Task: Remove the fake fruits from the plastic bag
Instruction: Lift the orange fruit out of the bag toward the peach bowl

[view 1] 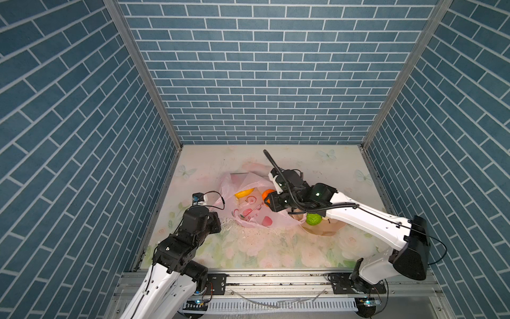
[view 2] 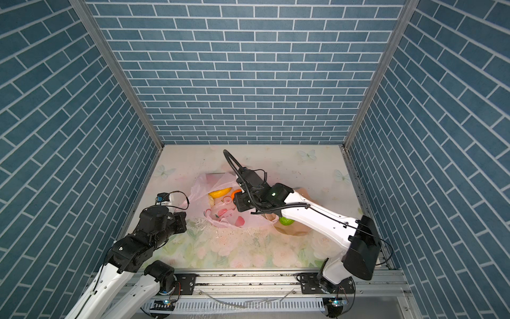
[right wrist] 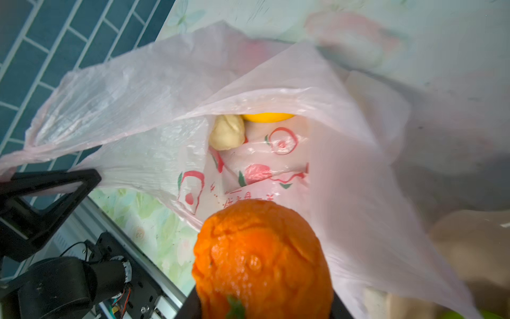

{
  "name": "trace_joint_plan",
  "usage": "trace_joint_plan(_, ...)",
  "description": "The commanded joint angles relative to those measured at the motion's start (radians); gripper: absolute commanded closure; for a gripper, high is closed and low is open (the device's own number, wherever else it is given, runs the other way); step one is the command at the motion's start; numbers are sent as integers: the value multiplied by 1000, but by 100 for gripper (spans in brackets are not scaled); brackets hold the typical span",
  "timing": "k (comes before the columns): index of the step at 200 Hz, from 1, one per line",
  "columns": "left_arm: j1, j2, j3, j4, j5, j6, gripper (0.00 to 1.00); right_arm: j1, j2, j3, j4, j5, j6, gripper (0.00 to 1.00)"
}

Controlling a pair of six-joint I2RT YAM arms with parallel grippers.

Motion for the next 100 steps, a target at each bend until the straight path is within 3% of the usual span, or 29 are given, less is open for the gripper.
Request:
trace_joint_plan(1,3,-5,-9,-21,-14,7,90,-75,-101,-78,-110,124,-2,87)
trace_joint_plan(47,2,-5,-11,-20,-18,7,90,-272,-256,-233,-173,203,15,87)
trace_joint_plan(100,2,3,-11,-17,-14,7,90,-396,-245,-358,-92,173,-11,86)
